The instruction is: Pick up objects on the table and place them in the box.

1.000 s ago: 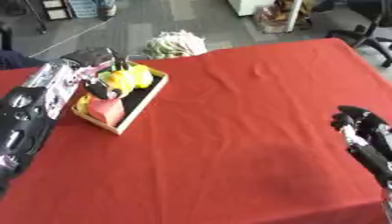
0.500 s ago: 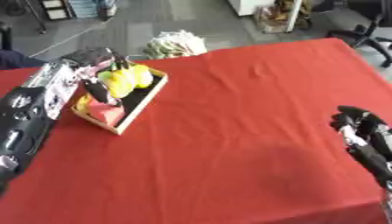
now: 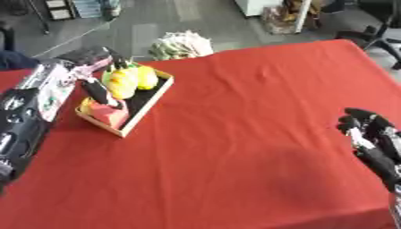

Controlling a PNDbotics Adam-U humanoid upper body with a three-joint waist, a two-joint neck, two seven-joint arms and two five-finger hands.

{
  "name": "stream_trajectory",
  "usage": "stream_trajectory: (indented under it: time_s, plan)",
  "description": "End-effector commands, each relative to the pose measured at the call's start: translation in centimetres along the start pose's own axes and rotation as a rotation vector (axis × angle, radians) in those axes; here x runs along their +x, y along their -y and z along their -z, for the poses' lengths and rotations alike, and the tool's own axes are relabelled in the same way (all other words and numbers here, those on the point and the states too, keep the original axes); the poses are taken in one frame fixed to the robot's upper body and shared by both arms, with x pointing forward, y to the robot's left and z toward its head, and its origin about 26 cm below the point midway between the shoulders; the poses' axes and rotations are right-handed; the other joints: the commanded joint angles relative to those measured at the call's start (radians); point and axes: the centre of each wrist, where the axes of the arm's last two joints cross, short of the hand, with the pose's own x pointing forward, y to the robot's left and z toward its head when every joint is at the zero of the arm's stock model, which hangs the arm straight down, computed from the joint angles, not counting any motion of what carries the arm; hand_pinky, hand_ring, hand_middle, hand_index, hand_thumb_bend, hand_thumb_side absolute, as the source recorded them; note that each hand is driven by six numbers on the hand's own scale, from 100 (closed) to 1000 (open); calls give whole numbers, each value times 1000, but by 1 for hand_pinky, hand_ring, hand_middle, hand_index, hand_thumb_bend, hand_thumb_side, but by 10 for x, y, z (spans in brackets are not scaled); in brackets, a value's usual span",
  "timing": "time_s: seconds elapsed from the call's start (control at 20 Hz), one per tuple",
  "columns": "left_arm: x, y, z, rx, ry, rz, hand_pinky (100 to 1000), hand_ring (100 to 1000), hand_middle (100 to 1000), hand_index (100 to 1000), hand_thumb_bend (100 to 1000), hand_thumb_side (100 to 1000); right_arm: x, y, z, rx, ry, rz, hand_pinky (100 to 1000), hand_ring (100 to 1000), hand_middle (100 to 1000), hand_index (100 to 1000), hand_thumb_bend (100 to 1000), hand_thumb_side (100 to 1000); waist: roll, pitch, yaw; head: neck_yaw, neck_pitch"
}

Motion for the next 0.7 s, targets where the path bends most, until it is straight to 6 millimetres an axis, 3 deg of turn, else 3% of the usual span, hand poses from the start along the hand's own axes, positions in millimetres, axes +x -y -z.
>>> stream_trajectory:
  time_s: [0.05,0.7]
  plan:
    - [-9,-18,-7,43,-21,12,784,678,689,814,741,226,5,6,3,-8,17,-15,761,703,662,796,100,439,-9,-18,1,-2,-3]
    - [-21,-24,-19,98,-57,-28,798,698,700,812,752,240,4,6,3,-10,14,-16,762,703,663,796,100,439,-13,-24,12,-4,-3]
